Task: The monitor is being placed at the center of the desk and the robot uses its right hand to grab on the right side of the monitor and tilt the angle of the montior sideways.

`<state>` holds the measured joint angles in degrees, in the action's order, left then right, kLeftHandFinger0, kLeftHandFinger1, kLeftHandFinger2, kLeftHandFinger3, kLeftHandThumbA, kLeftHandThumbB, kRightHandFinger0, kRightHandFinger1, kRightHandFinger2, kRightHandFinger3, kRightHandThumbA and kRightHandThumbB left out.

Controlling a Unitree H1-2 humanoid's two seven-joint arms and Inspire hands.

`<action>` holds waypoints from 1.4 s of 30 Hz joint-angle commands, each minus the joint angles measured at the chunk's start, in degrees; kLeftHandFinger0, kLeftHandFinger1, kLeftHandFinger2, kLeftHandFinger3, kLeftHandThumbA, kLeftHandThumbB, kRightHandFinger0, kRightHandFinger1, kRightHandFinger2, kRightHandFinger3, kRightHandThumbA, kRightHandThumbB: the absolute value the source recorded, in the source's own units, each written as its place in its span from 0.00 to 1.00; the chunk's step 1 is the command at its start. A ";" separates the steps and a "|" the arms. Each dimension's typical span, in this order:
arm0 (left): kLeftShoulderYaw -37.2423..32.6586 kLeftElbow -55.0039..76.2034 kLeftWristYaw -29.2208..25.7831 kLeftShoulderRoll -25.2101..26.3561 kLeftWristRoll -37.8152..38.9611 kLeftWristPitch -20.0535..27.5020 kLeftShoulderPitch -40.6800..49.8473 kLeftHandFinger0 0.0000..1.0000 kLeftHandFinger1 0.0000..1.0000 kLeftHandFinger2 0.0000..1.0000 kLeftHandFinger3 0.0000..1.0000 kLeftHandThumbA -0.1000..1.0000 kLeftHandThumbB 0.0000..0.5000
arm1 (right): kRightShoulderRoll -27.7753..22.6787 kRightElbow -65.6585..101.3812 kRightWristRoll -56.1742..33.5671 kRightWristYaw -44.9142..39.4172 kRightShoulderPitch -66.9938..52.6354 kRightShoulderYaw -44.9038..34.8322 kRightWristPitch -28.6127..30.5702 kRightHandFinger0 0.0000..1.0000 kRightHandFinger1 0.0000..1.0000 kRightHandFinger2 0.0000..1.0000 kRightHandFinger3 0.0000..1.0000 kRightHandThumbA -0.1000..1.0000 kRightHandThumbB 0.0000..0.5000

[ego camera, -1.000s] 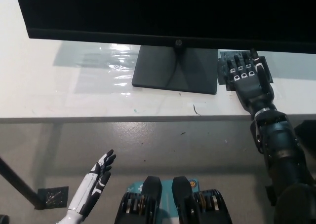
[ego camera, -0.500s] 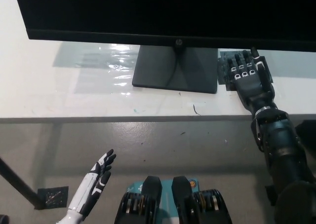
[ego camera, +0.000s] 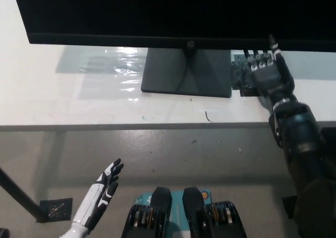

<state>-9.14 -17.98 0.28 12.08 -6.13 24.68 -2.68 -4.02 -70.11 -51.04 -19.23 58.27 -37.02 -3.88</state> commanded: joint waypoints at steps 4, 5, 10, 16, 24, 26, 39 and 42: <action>-0.01 1.20 -1.74 0.78 -0.32 2.25 -0.87 1.00 1.00 1.00 1.00 1.00 0.73 | -1.49 1.30 0.45 0.08 10.03 -0.42 1.74 1.00 1.00 1.00 1.00 1.00 0.77; -0.17 1.29 -2.06 0.85 -0.65 2.25 -0.85 1.00 1.00 1.00 1.00 1.00 0.71 | -1.41 1.22 0.48 -0.37 10.18 -0.38 1.73 1.00 1.00 1.00 1.00 1.00 0.78; -0.03 1.14 -1.68 0.75 -0.04 2.25 -0.80 1.00 1.00 1.00 1.00 1.00 0.73 | -1.17 -0.10 0.66 -0.63 10.85 -0.36 2.50 1.00 1.00 1.00 1.00 1.00 0.83; -0.03 1.19 -1.79 1.04 -0.18 2.25 -1.20 1.00 1.00 1.00 1.00 1.00 0.72 | -1.11 -2.06 0.98 -0.09 11.91 -0.39 3.21 1.00 1.00 1.00 1.00 1.00 0.81; -0.17 0.77 -1.89 1.09 -0.34 2.25 -1.38 1.00 1.00 1.00 1.00 1.00 0.74 | -1.14 -5.42 1.89 1.08 13.55 -0.08 5.09 1.00 1.00 1.00 1.00 1.00 0.79; -0.12 0.77 -1.78 1.06 -0.18 2.25 -1.37 1.00 1.00 1.00 1.00 1.00 0.74 | -1.15 -6.08 1.76 1.72 14.15 -0.26 5.20 1.00 1.00 1.00 1.00 1.00 0.78; -0.39 0.87 -2.11 1.38 -0.83 2.25 -1.55 1.00 1.00 1.00 1.00 1.00 0.74 | -1.20 -9.05 2.54 1.06 16.75 0.28 6.57 1.00 1.00 1.00 1.00 1.00 0.78; -0.52 0.84 -1.87 1.17 -0.34 2.25 -1.65 1.00 1.00 1.00 1.00 1.00 0.74 | -1.38 -8.96 2.76 1.32 16.72 0.51 6.42 1.00 1.00 1.00 1.00 1.00 0.79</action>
<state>-9.24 -17.99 -0.59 12.36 -6.32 24.68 -3.27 -4.74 -80.11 -50.37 -17.83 65.91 -37.17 1.60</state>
